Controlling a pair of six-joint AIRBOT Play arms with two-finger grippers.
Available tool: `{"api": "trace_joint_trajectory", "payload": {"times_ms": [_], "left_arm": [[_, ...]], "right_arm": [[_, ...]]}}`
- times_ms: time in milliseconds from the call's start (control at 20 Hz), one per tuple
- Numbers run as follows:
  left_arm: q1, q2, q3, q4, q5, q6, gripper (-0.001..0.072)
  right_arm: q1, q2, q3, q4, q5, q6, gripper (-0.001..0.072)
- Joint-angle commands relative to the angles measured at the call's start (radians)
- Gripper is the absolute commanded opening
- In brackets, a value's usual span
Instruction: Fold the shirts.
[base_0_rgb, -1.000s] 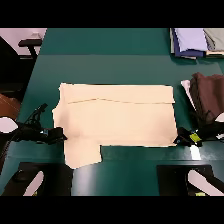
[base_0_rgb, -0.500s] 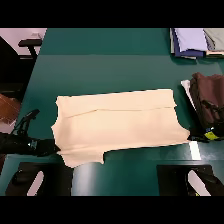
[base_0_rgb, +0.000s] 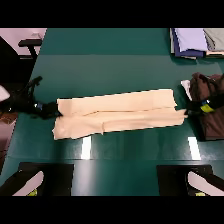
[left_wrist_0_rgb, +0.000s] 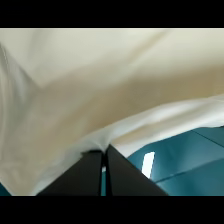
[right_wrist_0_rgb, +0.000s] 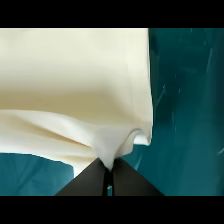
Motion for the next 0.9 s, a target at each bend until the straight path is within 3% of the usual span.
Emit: {"api": "trace_joint_trajectory", "payload": {"times_ms": [0,350,400,450,500,700,800,850], "left_arm": [[0.0,-0.239,0.156,-0.002,0.115,0.08,0.0026],[0.0,-0.415,0.205,-0.056,0.254,0.093,0.0028],[0.0,-0.414,0.207,-0.057,0.261,0.093,0.0041],[0.0,-0.414,0.213,-0.061,0.262,0.091,0.0288],[0.0,-0.414,0.224,-0.067,0.261,0.078,0.0543],[0.0,-0.399,0.308,-0.098,0.18,0.06,0.0504],[0.0,-0.378,0.315,-0.143,0.172,0.076,0.003],[0.0,-0.371,0.316,-0.17,0.174,0.087,0.0036]], "right_arm": [[0.051,-0.211,0.187,0.008,-0.047,0.001,0.0017],[0.051,-0.462,0.435,0.096,-0.051,0.0,0.0022],[0.05,-0.481,0.454,0.13,-0.056,-0.017,0.0116],[0.043,-0.496,0.473,0.167,-0.058,-0.034,0.0319],[0.033,-0.51,0.496,0.211,-0.058,-0.053,0.0422],[-0.038,-0.493,0.517,0.291,0.003,-0.121,0.0438],[-0.098,-0.47,0.47,0.293,0.042,-0.13,0.0463],[-0.132,-0.459,0.426,0.294,0.043,-0.13,0.0479]]}}
